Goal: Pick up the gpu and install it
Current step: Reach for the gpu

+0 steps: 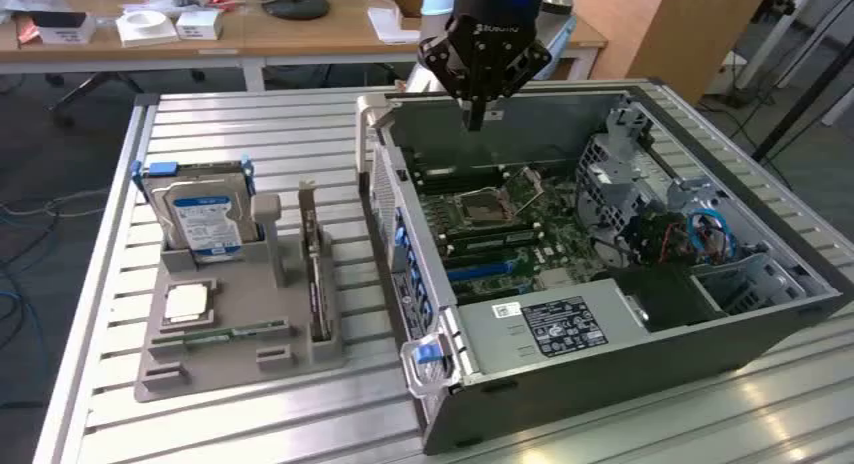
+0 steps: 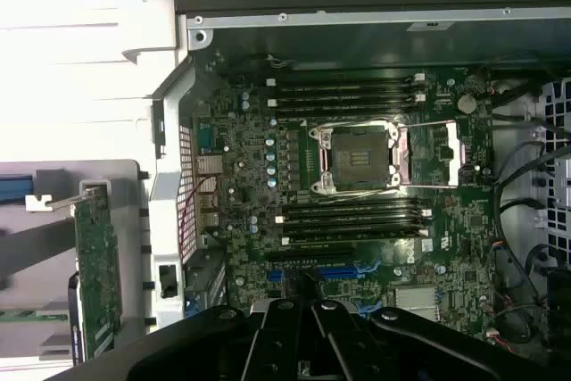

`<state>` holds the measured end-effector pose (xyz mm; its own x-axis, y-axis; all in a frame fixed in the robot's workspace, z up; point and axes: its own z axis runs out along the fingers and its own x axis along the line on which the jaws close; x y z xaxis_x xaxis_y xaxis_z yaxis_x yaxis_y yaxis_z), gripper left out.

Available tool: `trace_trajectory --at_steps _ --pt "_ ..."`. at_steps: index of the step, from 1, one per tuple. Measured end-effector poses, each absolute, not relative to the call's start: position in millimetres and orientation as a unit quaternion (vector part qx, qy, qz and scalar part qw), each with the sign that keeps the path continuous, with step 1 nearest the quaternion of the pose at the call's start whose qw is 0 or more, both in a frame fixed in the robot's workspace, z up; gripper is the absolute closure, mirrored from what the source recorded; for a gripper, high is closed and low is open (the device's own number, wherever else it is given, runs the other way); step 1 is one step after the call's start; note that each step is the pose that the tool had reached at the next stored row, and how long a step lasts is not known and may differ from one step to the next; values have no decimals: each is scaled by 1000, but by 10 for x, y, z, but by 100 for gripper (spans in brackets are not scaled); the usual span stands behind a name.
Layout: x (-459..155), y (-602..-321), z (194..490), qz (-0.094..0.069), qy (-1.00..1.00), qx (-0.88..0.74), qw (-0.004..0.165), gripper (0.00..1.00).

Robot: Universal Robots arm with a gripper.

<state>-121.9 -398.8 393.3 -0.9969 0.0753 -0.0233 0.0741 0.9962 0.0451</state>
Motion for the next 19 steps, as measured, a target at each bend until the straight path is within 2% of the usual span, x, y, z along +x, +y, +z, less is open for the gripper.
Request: trace_trajectory --at_steps 19 --pt "-1321 -3987 3920 22 999 37 12 90"
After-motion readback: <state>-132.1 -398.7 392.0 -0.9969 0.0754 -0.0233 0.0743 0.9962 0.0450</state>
